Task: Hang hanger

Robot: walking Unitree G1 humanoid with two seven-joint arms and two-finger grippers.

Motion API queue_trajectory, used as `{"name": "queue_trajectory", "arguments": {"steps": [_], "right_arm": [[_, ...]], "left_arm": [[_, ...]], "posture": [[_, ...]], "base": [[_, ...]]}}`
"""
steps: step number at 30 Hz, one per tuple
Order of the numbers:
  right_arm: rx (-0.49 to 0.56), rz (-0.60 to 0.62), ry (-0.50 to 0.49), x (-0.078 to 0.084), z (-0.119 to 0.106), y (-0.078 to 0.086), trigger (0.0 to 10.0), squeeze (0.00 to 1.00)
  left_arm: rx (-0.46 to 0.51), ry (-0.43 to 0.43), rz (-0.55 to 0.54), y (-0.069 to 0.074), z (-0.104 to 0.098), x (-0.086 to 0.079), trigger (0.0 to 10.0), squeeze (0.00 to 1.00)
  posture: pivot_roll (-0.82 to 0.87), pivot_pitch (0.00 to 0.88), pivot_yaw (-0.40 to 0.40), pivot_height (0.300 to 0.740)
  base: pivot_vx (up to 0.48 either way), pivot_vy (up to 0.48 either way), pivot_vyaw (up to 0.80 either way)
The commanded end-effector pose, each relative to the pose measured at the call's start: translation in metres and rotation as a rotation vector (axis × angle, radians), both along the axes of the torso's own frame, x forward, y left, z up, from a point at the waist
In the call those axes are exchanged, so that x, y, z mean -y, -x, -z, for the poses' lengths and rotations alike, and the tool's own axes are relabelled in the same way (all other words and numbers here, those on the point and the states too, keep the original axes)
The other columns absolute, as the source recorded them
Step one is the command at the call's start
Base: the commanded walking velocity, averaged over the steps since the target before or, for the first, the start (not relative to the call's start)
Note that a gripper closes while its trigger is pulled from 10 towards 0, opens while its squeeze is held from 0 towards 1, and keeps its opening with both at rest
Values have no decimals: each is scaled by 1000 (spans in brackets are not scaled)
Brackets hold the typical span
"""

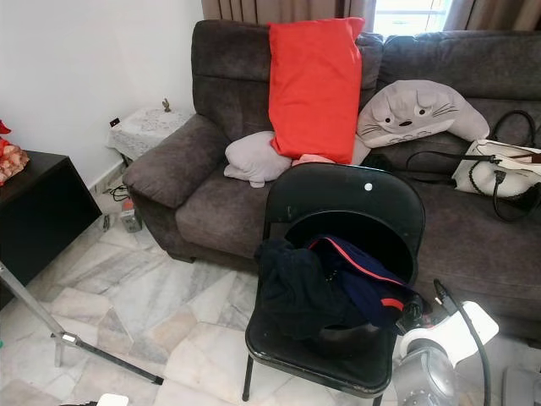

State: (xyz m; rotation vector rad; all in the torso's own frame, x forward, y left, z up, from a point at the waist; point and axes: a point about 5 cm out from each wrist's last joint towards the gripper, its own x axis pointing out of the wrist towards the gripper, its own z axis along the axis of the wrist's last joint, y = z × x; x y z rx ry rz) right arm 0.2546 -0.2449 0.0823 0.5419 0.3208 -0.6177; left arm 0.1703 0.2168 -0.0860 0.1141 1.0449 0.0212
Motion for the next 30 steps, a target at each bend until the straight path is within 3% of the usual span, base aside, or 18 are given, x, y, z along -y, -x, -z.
{"name": "queue_trajectory", "arguments": {"steps": [1, 10, 17, 30], "right_arm": [[-33, 1, -18, 0, 5, 1, 10000, 0], [-38, 34, 0, 7, 2, -1, 10000, 0], [-8, 155, 12, 17, -1, 7, 10000, 0], [-123, 38, 5, 2, 11, 3, 10000, 0]], "left_arm": [[-4, -19, 20, 0, -1, -4, 10000, 0], [-5, -21, 21, 0, -1, -5, 10000, 0], [-7, -19, 25, 1, -1, -5, 10000, 0], [-10, -18, 28, 0, -1, -5, 10000, 0]], "posture": [[-121, 0, 92, 740], [-119, 0, 93, 740], [-117, 0, 94, 740], [-118, 0, 95, 740]], "base": [[0, 0, 0], [0, 0, 0], [0, 0, 0], [0, 0, 0]]}}
